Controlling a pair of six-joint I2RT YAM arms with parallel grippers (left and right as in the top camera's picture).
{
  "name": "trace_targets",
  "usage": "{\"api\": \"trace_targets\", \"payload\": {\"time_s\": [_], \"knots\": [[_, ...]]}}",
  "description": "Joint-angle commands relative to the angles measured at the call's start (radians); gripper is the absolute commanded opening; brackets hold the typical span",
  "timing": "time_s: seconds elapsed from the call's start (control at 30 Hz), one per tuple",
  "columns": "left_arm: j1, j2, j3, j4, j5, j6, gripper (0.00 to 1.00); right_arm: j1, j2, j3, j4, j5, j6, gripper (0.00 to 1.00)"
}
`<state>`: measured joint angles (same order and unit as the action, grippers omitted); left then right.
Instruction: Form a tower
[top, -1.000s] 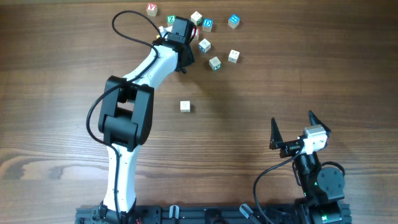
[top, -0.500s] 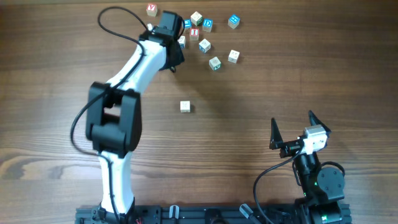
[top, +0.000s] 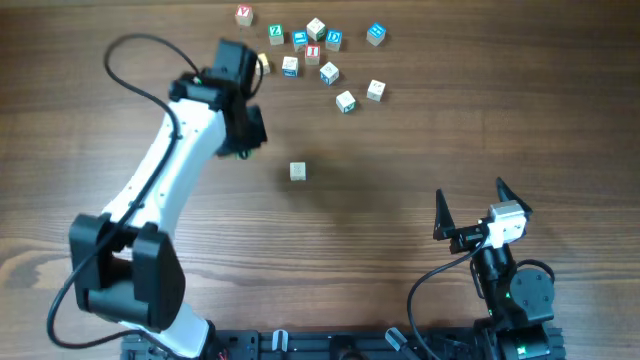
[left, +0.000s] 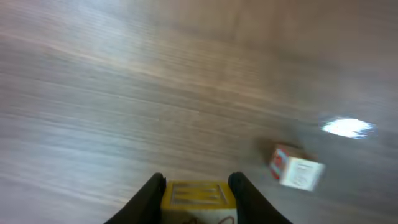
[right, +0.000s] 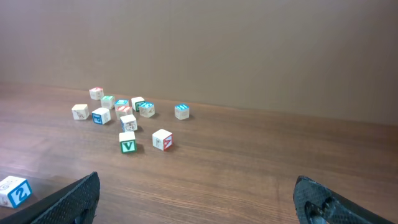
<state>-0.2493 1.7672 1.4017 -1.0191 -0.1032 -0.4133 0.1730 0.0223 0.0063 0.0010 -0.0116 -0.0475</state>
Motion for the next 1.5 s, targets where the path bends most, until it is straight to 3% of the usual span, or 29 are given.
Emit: {"api": "trace_targets", "payload": {"time_s": [0.0, 0.13, 0.27, 0.3, 0.43, 0.6, 0.97, 1.1, 1.47], "knots": [[0.001, 0.006, -0.170, 0.146, 0.020, -0.021, 0.30, -0.004, -0.005, -0.001, 0.004, -0.013, -0.005, 1.00], [-0.001, 0.006, -0.358, 0.412, 0.023, -0.020, 0.29, -0.004, -0.005, -0.001, 0.004, -0.013, -0.005, 1.00], [-0.001, 0.006, -0.415, 0.540, 0.024, -0.021, 0.30, -0.004, -0.005, -0.001, 0.004, -0.013, -0.005, 1.00], [-0.001, 0.007, -0.421, 0.544, 0.024, -0.021, 0.30, -0.004, -0.005, -0.001, 0.004, -0.013, -0.005, 1.00], [-0.001, 0.014, -0.422, 0.544, 0.024, -0.020, 0.50, -0.004, -0.005, -0.001, 0.004, -0.013, -0.005, 1.00], [-0.001, 0.014, -0.422, 0.525, 0.025, -0.021, 0.50, -0.004, -0.005, -0.001, 0.004, -0.013, -0.005, 1.00], [-0.001, 0.014, -0.422, 0.525, 0.058, -0.021, 0.40, -0.004, -0.005, -0.001, 0.004, -0.013, -0.005, 1.00], [-0.001, -0.006, -0.414, 0.518, 0.058, -0.004, 0.45, -0.004, -0.005, -0.001, 0.004, -0.013, -0.005, 1.00], [-0.001, -0.065, -0.394, 0.454, 0.071, 0.017, 0.41, -0.004, -0.005, -0.001, 0.004, -0.013, -0.005, 1.00]]}}
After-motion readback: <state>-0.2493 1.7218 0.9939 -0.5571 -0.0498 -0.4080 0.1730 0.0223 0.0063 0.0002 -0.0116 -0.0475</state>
